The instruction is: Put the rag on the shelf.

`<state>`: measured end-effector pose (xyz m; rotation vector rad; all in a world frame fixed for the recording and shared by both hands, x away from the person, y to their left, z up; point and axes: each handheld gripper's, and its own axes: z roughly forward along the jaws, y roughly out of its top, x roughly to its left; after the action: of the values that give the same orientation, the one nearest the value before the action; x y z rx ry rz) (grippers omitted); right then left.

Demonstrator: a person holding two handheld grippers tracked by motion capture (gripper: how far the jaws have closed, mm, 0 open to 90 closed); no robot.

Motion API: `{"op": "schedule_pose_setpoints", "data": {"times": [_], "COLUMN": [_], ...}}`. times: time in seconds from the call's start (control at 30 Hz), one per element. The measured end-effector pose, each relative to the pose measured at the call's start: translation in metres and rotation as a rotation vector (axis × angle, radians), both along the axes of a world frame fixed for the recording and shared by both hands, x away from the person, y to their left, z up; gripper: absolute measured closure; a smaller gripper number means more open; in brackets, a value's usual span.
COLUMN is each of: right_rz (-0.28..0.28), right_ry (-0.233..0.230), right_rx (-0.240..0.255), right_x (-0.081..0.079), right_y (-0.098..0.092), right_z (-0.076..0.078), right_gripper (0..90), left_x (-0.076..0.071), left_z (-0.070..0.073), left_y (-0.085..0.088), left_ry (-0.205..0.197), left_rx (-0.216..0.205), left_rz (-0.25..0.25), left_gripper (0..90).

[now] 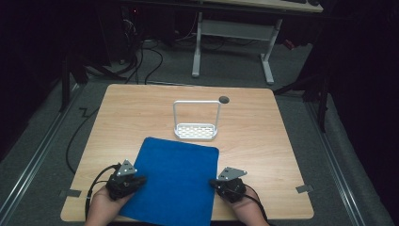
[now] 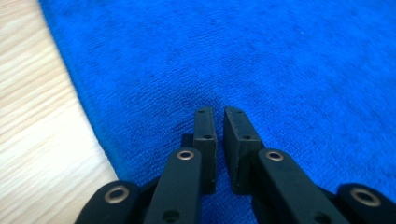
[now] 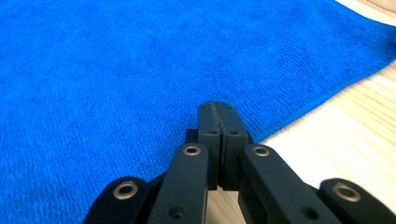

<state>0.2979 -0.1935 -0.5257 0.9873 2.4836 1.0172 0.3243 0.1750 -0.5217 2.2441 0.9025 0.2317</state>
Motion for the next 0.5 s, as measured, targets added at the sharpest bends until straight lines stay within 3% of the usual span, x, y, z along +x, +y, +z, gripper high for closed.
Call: {"op": "schedule_pose_setpoints", "data": {"times": [0.5], "right_rz": [-0.110], "right_ry": [0.001], "right_rx": [-0.013], "right_x": [-0.015], "right_y": [-0.053], "right_z": [0.002], "right_gripper": [90.0], "left_x": [-0.017], "left_z": [-0.001], "left_y": [-0.046], "left_ry": [0.006], "left_rx": [-0.028], "left_rz": [-0.162], "left_gripper": [83.8]}}
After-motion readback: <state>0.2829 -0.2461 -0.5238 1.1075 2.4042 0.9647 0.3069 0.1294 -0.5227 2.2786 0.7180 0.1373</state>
